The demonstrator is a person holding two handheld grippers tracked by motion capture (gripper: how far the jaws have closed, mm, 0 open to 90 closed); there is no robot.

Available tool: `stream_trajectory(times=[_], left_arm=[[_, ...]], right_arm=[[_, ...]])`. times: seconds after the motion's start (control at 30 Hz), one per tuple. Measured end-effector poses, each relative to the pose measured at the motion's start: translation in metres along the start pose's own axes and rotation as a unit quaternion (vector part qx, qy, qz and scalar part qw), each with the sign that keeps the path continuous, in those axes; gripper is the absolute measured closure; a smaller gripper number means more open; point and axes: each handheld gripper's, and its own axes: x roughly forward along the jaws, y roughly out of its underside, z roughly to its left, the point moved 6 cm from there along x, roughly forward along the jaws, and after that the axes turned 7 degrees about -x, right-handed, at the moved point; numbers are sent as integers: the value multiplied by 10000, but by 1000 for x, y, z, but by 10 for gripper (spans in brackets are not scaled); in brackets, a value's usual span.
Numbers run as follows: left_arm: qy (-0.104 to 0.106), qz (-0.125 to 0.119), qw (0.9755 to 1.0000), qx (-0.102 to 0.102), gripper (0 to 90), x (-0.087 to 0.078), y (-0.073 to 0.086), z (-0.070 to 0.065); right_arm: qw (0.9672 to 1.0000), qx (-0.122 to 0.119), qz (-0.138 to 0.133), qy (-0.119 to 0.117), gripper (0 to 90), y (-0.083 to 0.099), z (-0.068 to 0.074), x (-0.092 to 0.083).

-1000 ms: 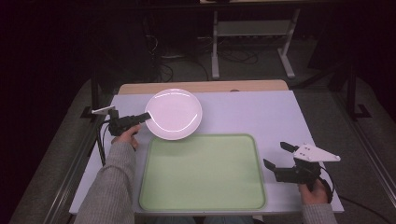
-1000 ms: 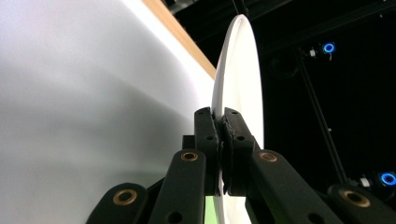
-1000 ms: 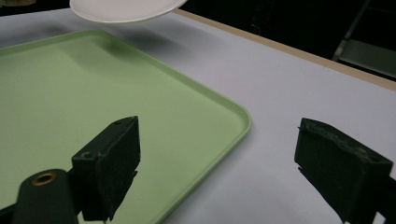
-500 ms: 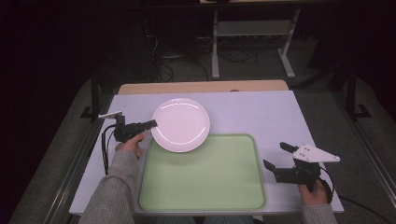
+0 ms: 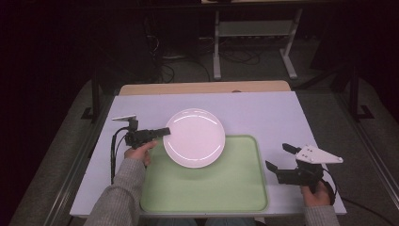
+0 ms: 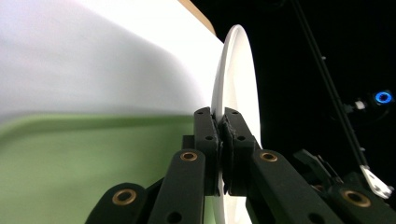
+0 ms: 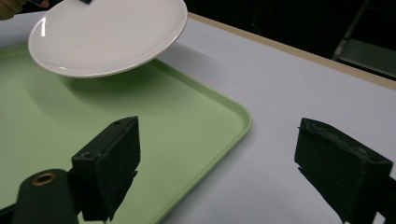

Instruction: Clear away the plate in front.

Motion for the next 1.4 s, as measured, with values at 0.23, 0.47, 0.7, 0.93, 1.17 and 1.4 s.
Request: stream_trajectory(times=[0.23, 0.47, 0.7, 0.93, 1.17, 1.4], left_arm=[[-74, 283, 9993, 232, 869, 7, 16, -7], [-123, 429, 9987, 262, 869, 8, 29, -3], [-145, 523, 9983, 211, 869, 8, 39, 1], [-358, 646, 9968, 302, 868, 10, 45, 7], [-536, 632, 9962, 271, 873, 3, 48, 16], [-763, 713, 9940, 334, 856, -1, 52, 18]], right_arm=[[10000, 7, -12, 9, 134, 0, -1, 0], [10000, 12, -20, 6, 134, 0, -1, 0], [10000, -1, 4, -2, 135, 0, 0, 1], [10000, 13, 1, -8, 134, 1, 1, 1], [10000, 16, 36, -1, 134, 1, 2, 1], [9999, -44, 85, -46, 134, 1, 6, 4]])
